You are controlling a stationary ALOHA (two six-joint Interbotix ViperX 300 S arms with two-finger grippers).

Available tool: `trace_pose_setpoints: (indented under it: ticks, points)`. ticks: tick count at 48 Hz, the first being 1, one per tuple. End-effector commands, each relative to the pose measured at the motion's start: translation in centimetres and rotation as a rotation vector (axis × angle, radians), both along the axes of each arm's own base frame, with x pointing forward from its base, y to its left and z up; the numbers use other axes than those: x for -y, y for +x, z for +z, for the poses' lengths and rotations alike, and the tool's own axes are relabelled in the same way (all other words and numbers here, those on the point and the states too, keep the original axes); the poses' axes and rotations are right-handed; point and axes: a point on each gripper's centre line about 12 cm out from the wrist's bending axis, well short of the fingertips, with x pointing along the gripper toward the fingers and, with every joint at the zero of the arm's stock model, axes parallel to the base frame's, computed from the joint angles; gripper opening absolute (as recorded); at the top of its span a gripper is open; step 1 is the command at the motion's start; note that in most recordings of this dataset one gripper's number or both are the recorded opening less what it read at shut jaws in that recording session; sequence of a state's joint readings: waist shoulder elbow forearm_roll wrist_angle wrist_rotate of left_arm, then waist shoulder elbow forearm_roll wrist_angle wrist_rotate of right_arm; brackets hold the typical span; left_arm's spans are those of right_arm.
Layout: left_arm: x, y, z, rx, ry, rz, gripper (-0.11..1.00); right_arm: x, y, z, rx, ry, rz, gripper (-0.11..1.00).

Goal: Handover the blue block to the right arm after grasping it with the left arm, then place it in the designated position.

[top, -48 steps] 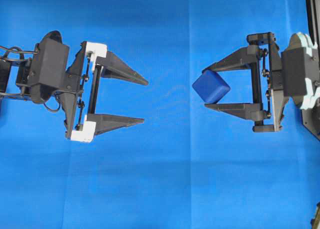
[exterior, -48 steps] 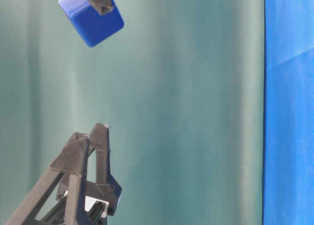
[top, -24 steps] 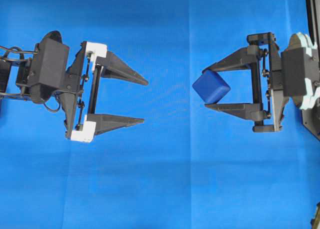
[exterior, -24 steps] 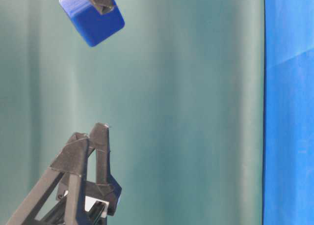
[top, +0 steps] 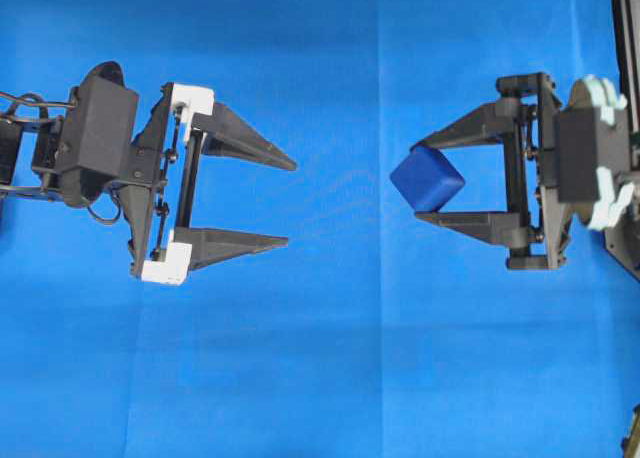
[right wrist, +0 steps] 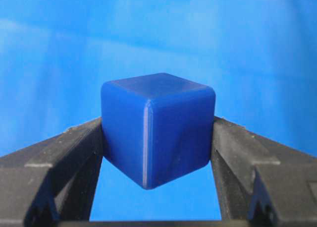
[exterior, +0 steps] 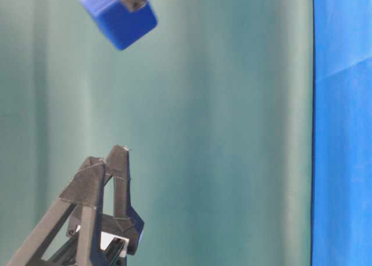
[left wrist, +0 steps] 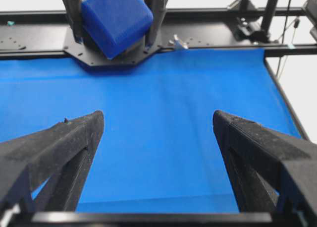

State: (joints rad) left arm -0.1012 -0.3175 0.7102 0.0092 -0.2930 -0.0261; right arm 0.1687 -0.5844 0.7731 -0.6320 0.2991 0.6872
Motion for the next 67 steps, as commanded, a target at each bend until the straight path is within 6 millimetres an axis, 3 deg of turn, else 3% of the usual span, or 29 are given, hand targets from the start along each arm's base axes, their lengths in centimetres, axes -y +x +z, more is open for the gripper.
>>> trace_pose_setpoints:
  ticks: [1, 13, 48, 57, 67]
  points:
    - [0.0, 0.1, 1.4, 0.04, -0.005, 0.001, 0.93, -0.5, -0.4, 0.2, -0.027, -0.002, -0.003, 0.47]
    - [0.0, 0.1, 1.4, 0.038, -0.005, 0.001, 0.93, -1.4, -1.2, -1.0, -0.135, -0.009, -0.016, 0.47]
    - [0.0, 0.2, 1.4, 0.04, -0.004, 0.002, 0.93, -1.5, -1.2, -1.3, -0.147, -0.011, -0.017, 0.47]
    - [0.0, 0.2, 1.4, 0.04, -0.005, 0.002, 0.93, -1.7, -0.1, -2.4, -0.163, -0.009, -0.006, 0.47]
    - [0.0, 0.2, 1.5, 0.044, -0.007, 0.002, 0.93, -1.6, 2.1, -4.9, -0.199, 0.005, -0.003, 0.47]
